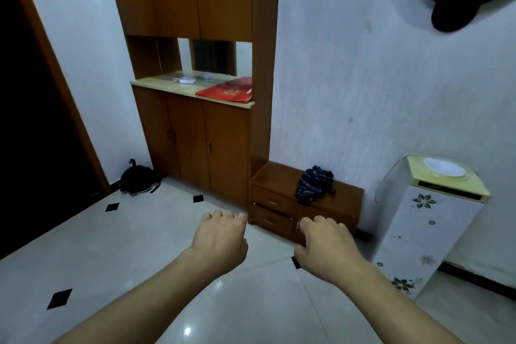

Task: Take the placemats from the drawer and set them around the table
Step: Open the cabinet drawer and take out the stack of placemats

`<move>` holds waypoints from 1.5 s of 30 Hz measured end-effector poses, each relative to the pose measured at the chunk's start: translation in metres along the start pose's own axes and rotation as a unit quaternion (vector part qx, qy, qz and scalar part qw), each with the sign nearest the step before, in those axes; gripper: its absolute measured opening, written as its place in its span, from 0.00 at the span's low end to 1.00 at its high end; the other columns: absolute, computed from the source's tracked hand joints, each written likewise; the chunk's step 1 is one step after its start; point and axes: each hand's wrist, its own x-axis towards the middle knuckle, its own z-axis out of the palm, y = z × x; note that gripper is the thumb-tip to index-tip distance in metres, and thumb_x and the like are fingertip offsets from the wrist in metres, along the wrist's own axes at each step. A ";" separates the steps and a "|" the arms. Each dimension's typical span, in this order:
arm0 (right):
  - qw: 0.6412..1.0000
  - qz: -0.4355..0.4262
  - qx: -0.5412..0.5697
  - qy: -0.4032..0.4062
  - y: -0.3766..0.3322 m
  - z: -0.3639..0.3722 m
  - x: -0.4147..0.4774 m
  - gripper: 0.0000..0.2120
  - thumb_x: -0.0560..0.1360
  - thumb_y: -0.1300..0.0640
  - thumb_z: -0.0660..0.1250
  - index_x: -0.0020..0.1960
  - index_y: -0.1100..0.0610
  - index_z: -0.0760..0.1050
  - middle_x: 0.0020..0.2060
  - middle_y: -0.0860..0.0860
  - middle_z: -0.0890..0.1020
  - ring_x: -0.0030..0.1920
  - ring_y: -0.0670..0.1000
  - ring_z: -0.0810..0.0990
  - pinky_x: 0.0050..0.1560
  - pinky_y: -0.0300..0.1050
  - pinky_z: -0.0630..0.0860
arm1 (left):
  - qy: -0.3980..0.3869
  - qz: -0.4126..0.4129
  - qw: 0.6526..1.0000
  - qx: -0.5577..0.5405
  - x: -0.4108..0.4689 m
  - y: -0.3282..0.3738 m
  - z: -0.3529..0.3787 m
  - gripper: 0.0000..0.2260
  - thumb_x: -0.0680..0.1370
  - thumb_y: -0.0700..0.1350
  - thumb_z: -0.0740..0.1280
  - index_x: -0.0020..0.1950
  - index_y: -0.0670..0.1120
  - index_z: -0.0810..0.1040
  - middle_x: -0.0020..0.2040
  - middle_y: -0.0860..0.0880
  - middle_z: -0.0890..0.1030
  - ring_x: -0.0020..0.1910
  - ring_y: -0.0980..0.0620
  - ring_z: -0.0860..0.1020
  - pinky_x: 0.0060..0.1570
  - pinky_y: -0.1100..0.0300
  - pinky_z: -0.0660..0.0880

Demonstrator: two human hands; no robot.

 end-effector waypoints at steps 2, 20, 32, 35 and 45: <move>1.000 0.011 -0.003 0.000 0.002 0.004 0.038 0.12 0.72 0.45 0.60 0.50 0.50 0.71 0.45 0.50 0.76 0.48 0.54 0.75 0.48 0.51 0.71 | -0.002 0.015 1.000 -0.004 0.041 -0.016 0.008 0.06 0.76 0.49 0.60 0.50 0.49 0.68 0.50 0.45 0.78 0.50 0.43 0.75 0.47 0.50 0.66; 0.997 0.006 0.070 -0.036 0.090 0.113 0.420 0.11 0.72 0.43 0.62 0.43 0.49 0.64 0.45 0.51 0.77 0.48 0.55 0.76 0.49 0.51 0.71 | -0.049 0.004 0.999 -0.025 0.397 -0.109 0.134 0.12 0.77 0.53 0.60 0.56 0.48 0.70 0.53 0.46 0.79 0.53 0.44 0.76 0.48 0.51 0.68; 0.991 0.021 0.073 -0.108 0.102 0.168 0.632 0.10 0.72 0.43 0.62 0.43 0.49 0.65 0.46 0.51 0.77 0.49 0.55 0.76 0.48 0.51 0.70 | -0.089 0.021 0.995 -0.033 0.598 -0.176 0.204 0.14 0.77 0.54 0.61 0.59 0.48 0.71 0.55 0.45 0.78 0.55 0.43 0.75 0.56 0.49 0.68; 0.988 0.072 0.067 -0.116 0.095 0.188 0.676 0.11 0.72 0.43 0.62 0.44 0.49 0.64 0.48 0.52 0.77 0.51 0.56 0.75 0.50 0.51 0.70 | -0.094 0.070 0.992 -0.046 0.650 -0.201 0.230 0.13 0.77 0.54 0.61 0.57 0.49 0.70 0.54 0.45 0.78 0.54 0.42 0.75 0.54 0.48 0.69; 0.960 0.227 0.098 -0.131 0.103 0.253 0.751 0.11 0.73 0.45 0.62 0.44 0.50 0.63 0.45 0.52 0.76 0.49 0.55 0.75 0.49 0.51 0.71 | -0.145 0.197 0.964 -0.107 0.774 -0.224 0.316 0.13 0.77 0.53 0.60 0.59 0.49 0.70 0.56 0.46 0.78 0.55 0.44 0.74 0.54 0.49 0.68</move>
